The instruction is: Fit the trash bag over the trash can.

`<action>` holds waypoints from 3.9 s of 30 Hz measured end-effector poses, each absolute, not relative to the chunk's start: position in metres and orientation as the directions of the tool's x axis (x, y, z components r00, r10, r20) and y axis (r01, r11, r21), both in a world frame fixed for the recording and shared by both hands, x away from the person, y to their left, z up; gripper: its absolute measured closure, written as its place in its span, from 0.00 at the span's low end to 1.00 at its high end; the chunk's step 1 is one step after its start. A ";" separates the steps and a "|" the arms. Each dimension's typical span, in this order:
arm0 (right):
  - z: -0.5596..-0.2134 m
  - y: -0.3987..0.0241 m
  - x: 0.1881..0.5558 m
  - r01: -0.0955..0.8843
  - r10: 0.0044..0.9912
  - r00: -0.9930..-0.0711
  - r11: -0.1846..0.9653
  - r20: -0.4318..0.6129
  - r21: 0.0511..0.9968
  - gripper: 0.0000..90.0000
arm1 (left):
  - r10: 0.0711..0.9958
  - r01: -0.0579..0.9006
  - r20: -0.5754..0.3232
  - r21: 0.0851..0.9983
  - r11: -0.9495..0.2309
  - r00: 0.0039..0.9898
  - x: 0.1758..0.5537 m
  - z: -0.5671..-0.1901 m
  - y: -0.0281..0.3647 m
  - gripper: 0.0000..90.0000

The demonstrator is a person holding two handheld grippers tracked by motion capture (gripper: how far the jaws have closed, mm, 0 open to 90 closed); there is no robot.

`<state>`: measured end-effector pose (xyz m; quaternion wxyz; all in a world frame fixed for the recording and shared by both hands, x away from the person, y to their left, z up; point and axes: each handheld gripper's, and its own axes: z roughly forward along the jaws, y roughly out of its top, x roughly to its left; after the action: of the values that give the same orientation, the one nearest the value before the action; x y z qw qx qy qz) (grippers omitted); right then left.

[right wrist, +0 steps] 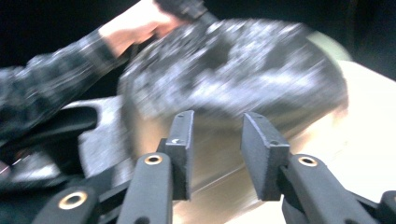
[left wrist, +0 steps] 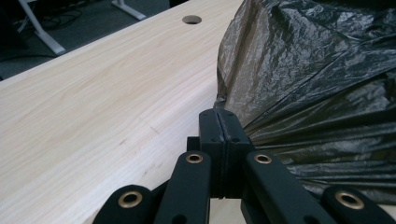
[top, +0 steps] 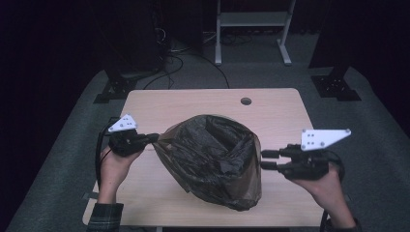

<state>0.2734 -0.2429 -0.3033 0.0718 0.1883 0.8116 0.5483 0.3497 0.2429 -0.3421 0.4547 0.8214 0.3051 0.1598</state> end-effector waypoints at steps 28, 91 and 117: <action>-0.334 -0.228 0.377 0.354 0.579 -0.805 0.295 0.129 0.888 1.00 | 0.643 0.372 -0.040 0.842 -0.390 0.765 0.385 -0.353 0.220 1.00; -0.296 -0.213 0.329 0.193 0.494 -0.869 0.278 0.032 0.941 0.12 | 0.631 0.326 0.038 0.831 -0.450 0.775 0.290 -0.414 0.239 0.00; -0.303 -0.110 0.344 0.162 0.300 -0.952 0.649 -0.055 0.744 0.14 | 0.579 0.389 0.025 0.717 -0.579 0.815 0.285 -0.484 0.228 0.00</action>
<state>0.3436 -0.1102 -0.3031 0.0869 0.1278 0.9037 0.3993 0.2849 0.2283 -0.4836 0.3672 0.8791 0.2752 0.1291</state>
